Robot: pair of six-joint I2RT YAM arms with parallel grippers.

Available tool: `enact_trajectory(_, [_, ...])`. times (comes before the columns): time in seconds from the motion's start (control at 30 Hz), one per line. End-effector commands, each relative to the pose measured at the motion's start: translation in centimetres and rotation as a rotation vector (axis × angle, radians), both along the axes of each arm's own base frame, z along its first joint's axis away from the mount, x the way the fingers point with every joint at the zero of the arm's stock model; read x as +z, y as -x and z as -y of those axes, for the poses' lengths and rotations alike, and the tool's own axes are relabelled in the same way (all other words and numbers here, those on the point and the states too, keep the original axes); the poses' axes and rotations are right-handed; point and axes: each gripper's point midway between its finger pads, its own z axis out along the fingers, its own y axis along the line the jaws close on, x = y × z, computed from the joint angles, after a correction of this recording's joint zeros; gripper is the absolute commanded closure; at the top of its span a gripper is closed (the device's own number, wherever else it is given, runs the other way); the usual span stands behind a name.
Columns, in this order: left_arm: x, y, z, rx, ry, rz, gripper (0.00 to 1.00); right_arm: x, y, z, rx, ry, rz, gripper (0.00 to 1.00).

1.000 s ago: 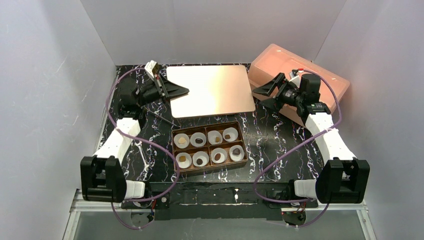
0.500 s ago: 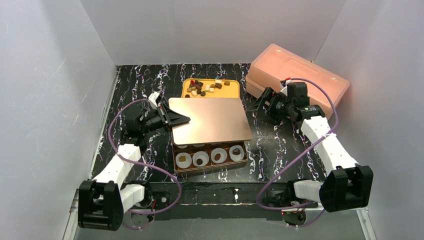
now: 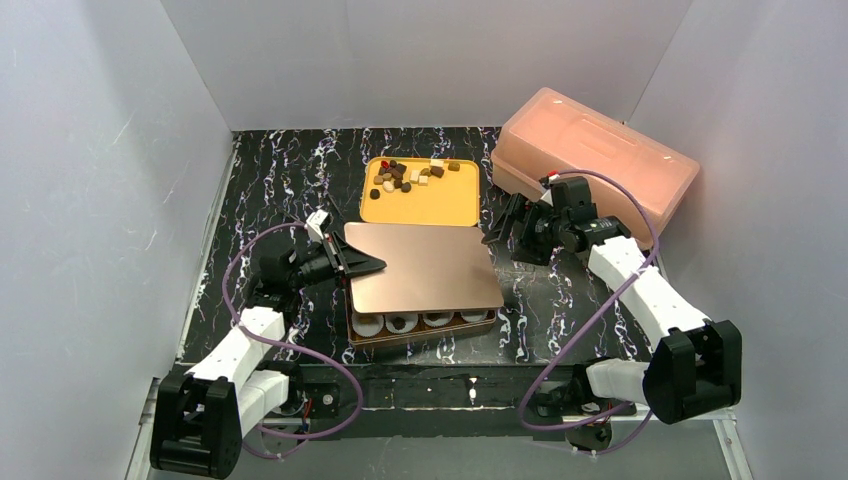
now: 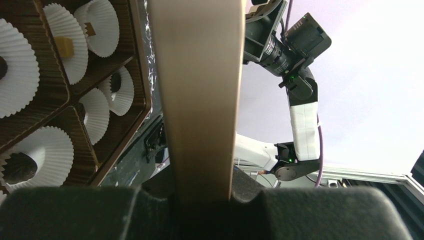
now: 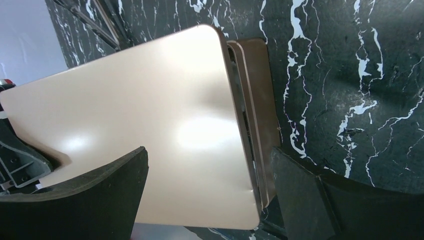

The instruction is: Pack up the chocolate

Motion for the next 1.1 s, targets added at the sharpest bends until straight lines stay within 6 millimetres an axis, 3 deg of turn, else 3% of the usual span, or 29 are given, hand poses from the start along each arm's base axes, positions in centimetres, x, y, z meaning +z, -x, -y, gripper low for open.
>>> enact_trajectory(0.0, [0.2,0.1,0.1,0.001,0.000,0.066,1.00,-0.6,-0.4,-0.7,0.017,0.015,0.018,0.02])
enact_trajectory(0.5, [-1.7,0.0,0.3,-0.026,-0.013,0.038,1.00,-3.6,1.1,-2.3,0.077,0.028,-0.050,0.02])
enact_trajectory(1.07, [-2.6,1.8,0.1,-0.077,-0.050,0.006,1.00,-4.9,2.0,-2.4,0.088,0.045,-0.080,0.02])
